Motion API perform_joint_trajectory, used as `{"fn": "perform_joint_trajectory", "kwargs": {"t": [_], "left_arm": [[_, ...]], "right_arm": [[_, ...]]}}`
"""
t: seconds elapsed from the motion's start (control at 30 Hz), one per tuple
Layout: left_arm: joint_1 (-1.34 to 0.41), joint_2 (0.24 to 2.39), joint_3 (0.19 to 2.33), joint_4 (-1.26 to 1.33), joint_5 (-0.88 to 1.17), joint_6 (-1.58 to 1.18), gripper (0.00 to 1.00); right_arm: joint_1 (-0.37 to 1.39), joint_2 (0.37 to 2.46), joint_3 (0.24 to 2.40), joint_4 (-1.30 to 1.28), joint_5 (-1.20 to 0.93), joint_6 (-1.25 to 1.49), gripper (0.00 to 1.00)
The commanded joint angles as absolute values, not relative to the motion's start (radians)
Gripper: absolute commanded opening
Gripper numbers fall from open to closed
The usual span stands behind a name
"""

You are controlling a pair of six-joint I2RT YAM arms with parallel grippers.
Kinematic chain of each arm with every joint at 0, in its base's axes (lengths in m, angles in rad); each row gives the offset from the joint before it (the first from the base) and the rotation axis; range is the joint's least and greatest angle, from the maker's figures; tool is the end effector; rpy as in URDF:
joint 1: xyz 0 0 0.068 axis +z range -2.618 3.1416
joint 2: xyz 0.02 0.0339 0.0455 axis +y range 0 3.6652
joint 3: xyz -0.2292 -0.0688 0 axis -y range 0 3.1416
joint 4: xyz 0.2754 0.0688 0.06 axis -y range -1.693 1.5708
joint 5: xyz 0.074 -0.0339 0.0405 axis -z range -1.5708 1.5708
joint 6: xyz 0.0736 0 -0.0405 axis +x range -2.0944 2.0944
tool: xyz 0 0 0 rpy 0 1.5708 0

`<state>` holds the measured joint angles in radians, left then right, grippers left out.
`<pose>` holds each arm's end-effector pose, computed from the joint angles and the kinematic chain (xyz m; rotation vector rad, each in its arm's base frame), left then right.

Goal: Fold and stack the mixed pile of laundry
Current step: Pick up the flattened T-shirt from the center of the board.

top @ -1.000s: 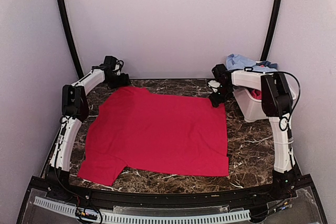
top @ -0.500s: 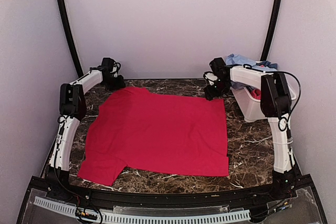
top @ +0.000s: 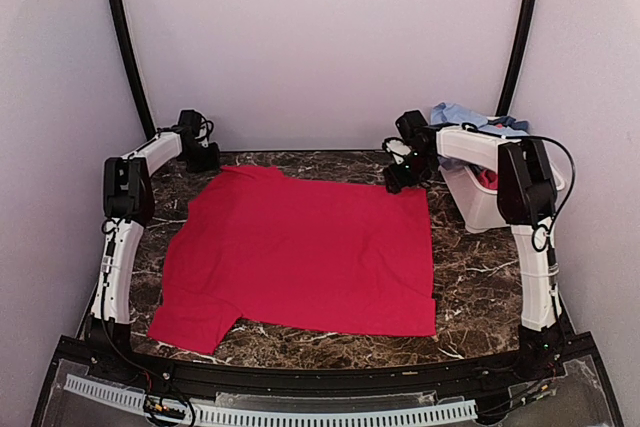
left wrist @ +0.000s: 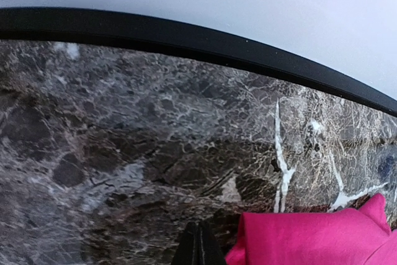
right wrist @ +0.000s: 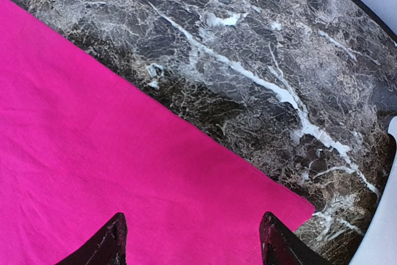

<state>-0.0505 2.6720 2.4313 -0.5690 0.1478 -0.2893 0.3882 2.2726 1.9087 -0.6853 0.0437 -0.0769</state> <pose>0.6061 -0.0415 0.1035 -0.2148 2.3858 -0.3367 0.4827 0.1939 0.1187 -0.5888 2.5523 0.0518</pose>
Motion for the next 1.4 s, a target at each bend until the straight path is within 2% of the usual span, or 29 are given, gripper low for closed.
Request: {"fn": "perform_joint_trajectory", "kwargs": {"t": [0.0,0.03,0.1,0.2,0.4,0.6,1.0,1.03,1.17,1.2,1.23,1.27,1.33,1.37], "left_arm": [[-0.022,2.55,2.409,-0.507,0.251,-0.288,0.17],[-0.025,2.546,2.4,-0.497,0.274,-0.291,0.34],[-0.032,2.543,2.393,-0.465,0.294,-0.293,0.48],[-0.048,2.568,2.403,-0.451,0.319,-0.26,0.58],[-0.085,2.65,2.498,-0.532,0.326,-0.216,0.63],[-0.139,2.699,2.576,-0.674,0.165,-0.146,0.64],[-0.175,2.765,2.663,-0.9,0.016,-0.148,0.69],[-0.177,2.768,2.66,-0.916,0.013,-0.148,0.68],[-0.179,2.782,2.673,-0.924,-0.008,-0.164,0.52],[-0.177,2.791,2.682,-0.929,-0.008,-0.173,0.4],[-0.17,2.793,2.692,-0.931,-0.011,-0.179,0.34],[-0.164,2.792,2.69,-0.932,-0.014,-0.201,0.21],[-0.138,2.779,2.673,-0.931,-0.014,-0.242,0.06],[-0.117,2.772,2.66,-0.927,-0.015,-0.256,0.03]], "right_arm": [[0.385,2.222,1.892,-0.663,0.018,-0.074,0.7],[0.385,2.222,1.892,-0.663,0.016,-0.074,0.7],[0.387,2.218,1.893,-0.663,0.015,-0.074,0.7],[0.386,2.212,1.89,-0.663,0.019,-0.079,0.7],[0.387,2.21,1.889,-0.667,0.023,-0.08,0.7],[0.386,2.202,1.88,-0.664,0.026,-0.081,0.7],[0.385,2.195,1.877,-0.66,0.025,-0.086,0.71],[0.385,2.196,1.878,-0.659,0.024,-0.086,0.71],[0.384,2.203,1.884,-0.655,0.016,-0.084,0.71],[0.385,2.205,1.884,-0.655,0.015,-0.086,0.71],[0.384,2.206,1.884,-0.656,0.015,-0.089,0.71],[0.385,2.207,1.884,-0.658,0.017,-0.092,0.71],[0.384,2.21,1.881,-0.66,0.021,-0.103,0.71],[0.383,2.21,1.879,-0.66,0.02,-0.109,0.71]]}}
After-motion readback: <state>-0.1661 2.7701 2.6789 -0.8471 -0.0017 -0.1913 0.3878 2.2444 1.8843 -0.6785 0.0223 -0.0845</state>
